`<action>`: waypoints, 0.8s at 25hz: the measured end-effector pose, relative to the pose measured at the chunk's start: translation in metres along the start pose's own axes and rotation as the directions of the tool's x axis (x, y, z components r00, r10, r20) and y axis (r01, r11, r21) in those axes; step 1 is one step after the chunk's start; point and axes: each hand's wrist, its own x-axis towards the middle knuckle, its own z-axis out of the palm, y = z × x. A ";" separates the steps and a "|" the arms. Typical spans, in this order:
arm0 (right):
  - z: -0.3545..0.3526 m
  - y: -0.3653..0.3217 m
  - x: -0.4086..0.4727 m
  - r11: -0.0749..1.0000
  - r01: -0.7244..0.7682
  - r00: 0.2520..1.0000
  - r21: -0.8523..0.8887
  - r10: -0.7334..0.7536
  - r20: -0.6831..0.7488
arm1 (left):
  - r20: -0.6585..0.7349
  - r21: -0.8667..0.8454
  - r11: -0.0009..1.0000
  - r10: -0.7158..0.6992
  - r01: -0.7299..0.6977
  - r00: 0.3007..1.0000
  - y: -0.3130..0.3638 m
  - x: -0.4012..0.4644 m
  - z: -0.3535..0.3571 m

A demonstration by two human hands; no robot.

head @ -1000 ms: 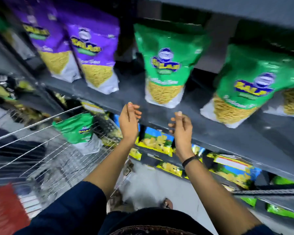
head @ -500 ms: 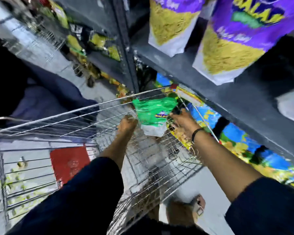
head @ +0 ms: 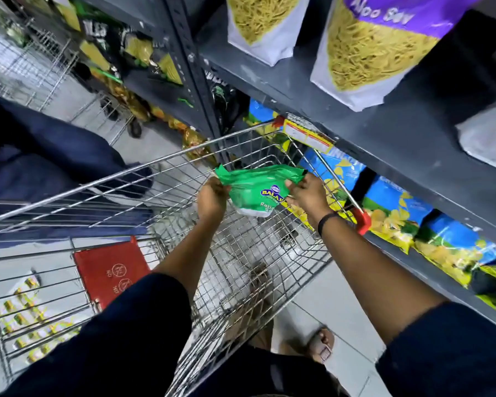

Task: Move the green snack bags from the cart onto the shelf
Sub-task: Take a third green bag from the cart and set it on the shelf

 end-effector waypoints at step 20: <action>-0.228 -0.054 -0.300 0.664 0.644 0.765 0.380 -0.544 -0.345 | -0.097 -0.236 0.614 0.757 -0.753 0.647 0.141 -0.331 -0.004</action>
